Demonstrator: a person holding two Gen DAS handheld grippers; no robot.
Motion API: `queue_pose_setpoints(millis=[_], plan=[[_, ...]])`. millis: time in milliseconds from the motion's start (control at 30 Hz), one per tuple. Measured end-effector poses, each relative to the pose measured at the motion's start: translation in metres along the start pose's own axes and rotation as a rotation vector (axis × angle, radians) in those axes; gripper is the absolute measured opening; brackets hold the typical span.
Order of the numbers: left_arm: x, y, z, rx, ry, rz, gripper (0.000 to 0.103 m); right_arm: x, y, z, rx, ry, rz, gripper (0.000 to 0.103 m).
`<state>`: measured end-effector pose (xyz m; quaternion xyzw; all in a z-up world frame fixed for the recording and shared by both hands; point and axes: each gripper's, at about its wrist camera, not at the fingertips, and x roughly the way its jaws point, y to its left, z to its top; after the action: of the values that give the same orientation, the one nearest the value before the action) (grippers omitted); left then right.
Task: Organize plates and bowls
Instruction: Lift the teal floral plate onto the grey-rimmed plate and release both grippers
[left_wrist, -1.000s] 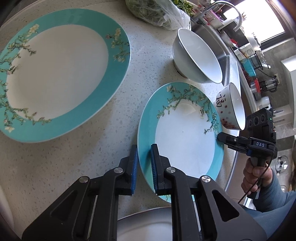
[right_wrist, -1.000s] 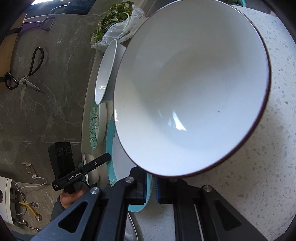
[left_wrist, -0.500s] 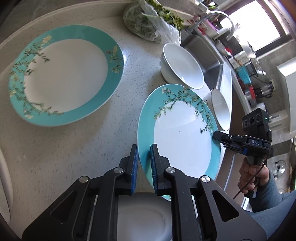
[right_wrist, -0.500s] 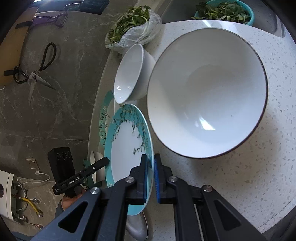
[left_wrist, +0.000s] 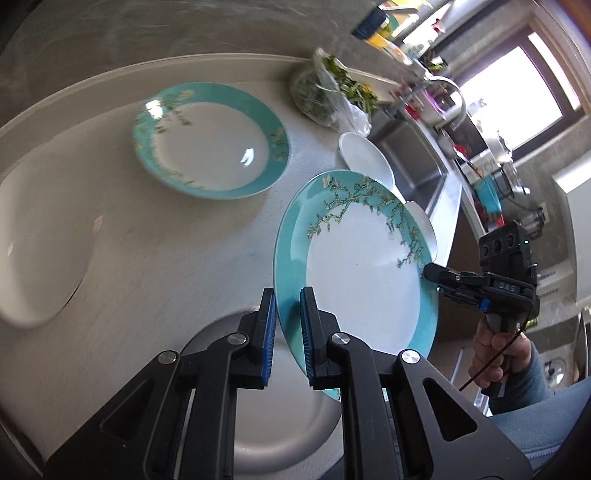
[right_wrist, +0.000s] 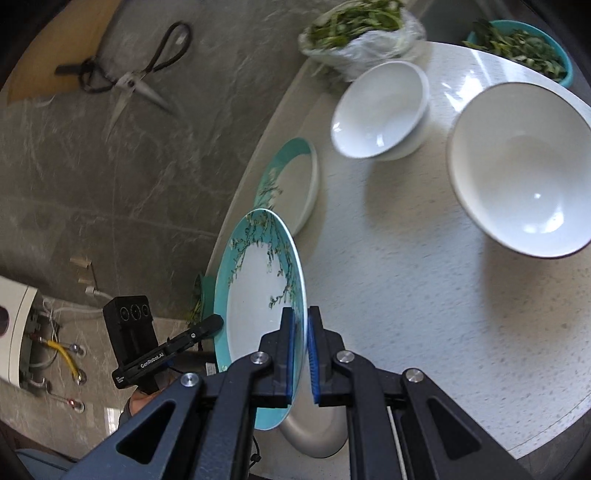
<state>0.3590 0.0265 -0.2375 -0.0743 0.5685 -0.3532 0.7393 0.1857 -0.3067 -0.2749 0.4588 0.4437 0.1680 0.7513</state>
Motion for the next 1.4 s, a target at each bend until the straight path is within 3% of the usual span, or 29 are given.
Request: queue_pose_setpoints(millis=[333,700,867,1200,1400], plan=[[-0.042,0.045,-0.07,-0.109,-0.036,0.047,0.011,0.042,0.028,-0.027,-0.088,0.129,-0.006,0.011],[-0.018,0.085,-0.146,-0.19,0.019,0.091,0.012,0.082,0.004,-0.066,-0.11,0.234,-0.105,0.011],[-0.01,0.088,-0.161,-0.177,0.028,0.127,0.012,0.092,-0.008,-0.075,-0.118,0.256,-0.148,0.011],[0.009,0.078,-0.158,-0.143,0.039,0.157,0.013,0.094,-0.009,-0.08,-0.181,0.245,-0.213,0.012],[0.016,0.073,-0.151,-0.131,0.041,0.174,0.013,0.097,0.009,-0.086,-0.316,0.247,-0.298,0.014]])
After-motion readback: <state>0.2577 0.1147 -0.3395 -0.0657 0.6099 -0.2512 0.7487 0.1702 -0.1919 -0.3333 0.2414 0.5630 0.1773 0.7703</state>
